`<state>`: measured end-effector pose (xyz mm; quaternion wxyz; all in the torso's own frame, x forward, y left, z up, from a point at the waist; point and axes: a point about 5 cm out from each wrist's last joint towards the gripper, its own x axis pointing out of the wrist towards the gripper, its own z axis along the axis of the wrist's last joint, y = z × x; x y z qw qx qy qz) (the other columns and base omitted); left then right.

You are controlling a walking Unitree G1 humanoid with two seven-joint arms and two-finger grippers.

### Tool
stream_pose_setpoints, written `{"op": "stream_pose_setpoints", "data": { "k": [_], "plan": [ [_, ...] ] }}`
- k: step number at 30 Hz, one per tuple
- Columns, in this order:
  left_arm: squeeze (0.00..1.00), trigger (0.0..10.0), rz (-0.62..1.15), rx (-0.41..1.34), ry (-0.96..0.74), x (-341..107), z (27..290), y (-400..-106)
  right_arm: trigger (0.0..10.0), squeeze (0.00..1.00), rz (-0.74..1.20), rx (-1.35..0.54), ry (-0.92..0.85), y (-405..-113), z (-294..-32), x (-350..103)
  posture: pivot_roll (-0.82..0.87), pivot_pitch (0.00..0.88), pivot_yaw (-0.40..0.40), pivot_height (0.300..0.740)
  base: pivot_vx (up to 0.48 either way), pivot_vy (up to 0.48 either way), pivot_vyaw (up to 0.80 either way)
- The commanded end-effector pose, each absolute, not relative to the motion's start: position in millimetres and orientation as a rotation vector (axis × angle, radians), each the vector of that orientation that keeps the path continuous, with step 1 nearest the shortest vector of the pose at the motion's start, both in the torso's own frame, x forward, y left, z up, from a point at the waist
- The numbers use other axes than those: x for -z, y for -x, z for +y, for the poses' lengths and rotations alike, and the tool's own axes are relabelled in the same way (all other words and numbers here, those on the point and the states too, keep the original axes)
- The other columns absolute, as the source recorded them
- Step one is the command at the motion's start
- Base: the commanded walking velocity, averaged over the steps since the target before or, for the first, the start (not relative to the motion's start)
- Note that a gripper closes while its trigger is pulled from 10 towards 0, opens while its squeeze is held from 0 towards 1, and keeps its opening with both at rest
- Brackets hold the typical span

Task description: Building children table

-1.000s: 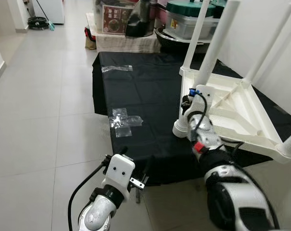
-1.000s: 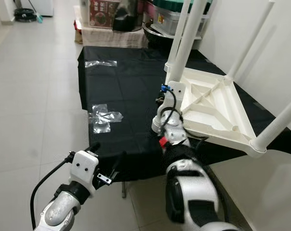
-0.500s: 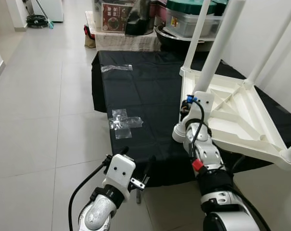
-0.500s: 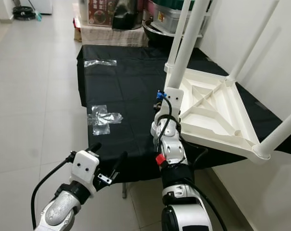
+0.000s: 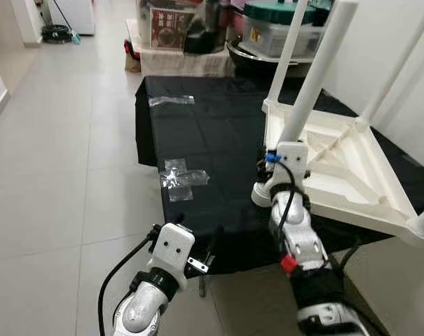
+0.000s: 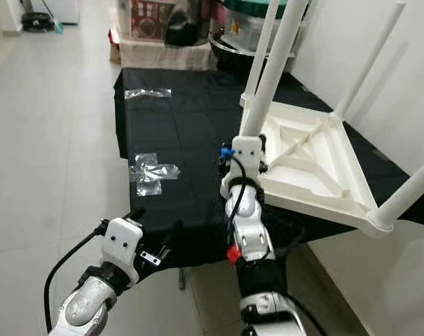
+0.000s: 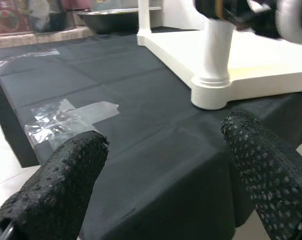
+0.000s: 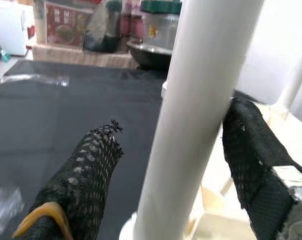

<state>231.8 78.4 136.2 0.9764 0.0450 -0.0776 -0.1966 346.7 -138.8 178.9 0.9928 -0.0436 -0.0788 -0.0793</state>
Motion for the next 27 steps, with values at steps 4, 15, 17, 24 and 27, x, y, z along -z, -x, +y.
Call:
{"op": "stream_pose_setpoints", "data": {
  "k": [4, 15, 17, 24, 27],
  "plan": [
    [0.00, 10.0, -0.144, 0.405, -0.085, -133, 78, -231, 10.0, 0.00, -0.152, 0.109, 0.094, -321, -141, -163, 0.07, 0.042, -0.110, 0.740, 0.000, 0.000, 0.00],
    [0.00, 10.0, -0.168, 0.308, -0.073, -146, 97, -234, 10.0, 0.00, -0.148, 0.046, 0.170, -280, -163, -142, 0.06, 0.036, -0.099, 0.740, 0.000, 0.000, -0.06],
    [0.00, 10.0, -0.172, 0.287, -0.083, -148, 101, -235, 10.0, 0.00, -0.147, 0.059, 0.178, -278, -165, -142, 0.06, 0.033, -0.095, 0.740, 0.000, 0.000, -0.80],
    [0.00, 10.0, -0.175, 0.280, -0.098, -148, 106, -238, 10.0, 0.00, -0.143, 0.093, 0.156, -279, -164, -145, 0.07, 0.029, -0.093, 0.740, 0.121, 0.000, 0.00],
    [0.00, 10.0, -0.178, 0.294, -0.119, -147, 104, -238, 10.0, 0.00, -0.152, 0.121, 0.143, -285, -167, -149, 0.07, 0.025, -0.092, 0.740, 0.313, 0.000, 0.00]
  ]
}}
